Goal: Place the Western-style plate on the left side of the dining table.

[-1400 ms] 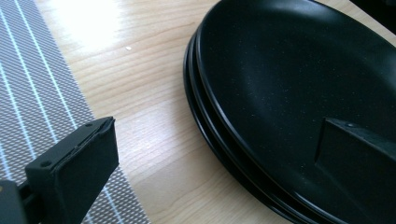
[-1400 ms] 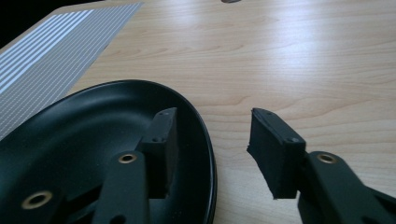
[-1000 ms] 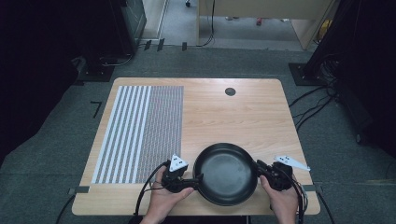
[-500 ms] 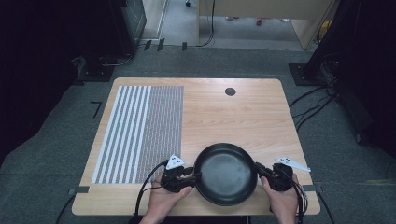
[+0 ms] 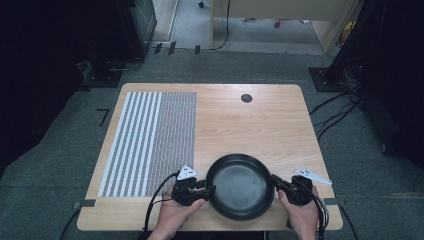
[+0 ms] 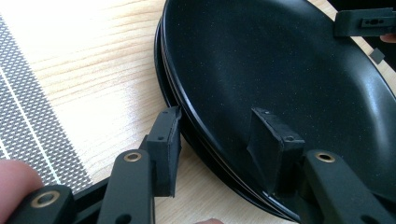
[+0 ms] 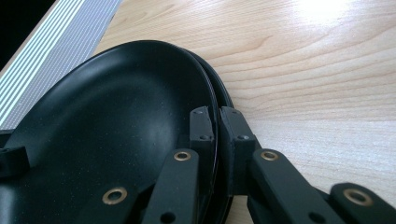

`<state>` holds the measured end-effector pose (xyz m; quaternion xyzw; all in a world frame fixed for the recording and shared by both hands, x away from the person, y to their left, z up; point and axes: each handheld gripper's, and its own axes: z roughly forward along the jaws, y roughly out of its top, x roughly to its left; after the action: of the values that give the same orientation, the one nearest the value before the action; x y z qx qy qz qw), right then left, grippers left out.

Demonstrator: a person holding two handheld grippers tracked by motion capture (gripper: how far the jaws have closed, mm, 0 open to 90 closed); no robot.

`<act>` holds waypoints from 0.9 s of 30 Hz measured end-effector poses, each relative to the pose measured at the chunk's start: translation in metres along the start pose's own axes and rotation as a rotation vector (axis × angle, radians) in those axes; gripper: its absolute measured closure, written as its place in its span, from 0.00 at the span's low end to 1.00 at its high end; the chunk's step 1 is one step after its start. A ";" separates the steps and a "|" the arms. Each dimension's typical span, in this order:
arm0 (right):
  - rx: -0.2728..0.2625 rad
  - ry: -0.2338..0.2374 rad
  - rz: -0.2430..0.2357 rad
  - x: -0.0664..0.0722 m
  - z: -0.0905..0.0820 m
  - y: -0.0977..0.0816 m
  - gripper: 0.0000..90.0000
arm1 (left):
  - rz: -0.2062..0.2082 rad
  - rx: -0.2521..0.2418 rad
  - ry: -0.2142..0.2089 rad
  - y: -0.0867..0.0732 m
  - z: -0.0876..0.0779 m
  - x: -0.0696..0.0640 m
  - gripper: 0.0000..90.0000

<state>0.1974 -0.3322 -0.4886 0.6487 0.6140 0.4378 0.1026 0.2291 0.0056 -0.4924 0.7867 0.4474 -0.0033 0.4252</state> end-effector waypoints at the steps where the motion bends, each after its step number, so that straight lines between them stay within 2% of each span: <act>1: 0.005 0.007 0.004 0.000 0.000 0.000 0.94 | -0.007 0.004 -0.008 0.000 0.000 0.001 0.61; 5: 0.012 0.026 0.014 0.000 0.001 -0.001 0.94 | -0.023 0.010 -0.026 0.001 -0.002 0.003 0.61; 8: 0.024 0.041 0.017 0.001 0.003 -0.001 0.94 | -0.022 -0.001 -0.028 0.003 -0.005 0.002 0.62; 13: 0.031 0.056 0.021 0.002 0.004 -0.002 0.94 | -0.020 0.012 -0.037 0.005 -0.007 0.004 0.64; 18: 0.042 0.070 0.031 0.002 0.004 -0.003 0.94 | -0.004 0.018 -0.025 0.006 -0.010 0.004 0.64; 27: 0.052 0.084 0.037 0.003 0.006 -0.003 0.94 | -0.001 0.030 -0.027 0.008 -0.016 0.006 0.67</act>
<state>0.1985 -0.3261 -0.4929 0.6434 0.6169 0.4503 0.0520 0.2325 0.0186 -0.4795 0.7927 0.4417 -0.0208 0.4196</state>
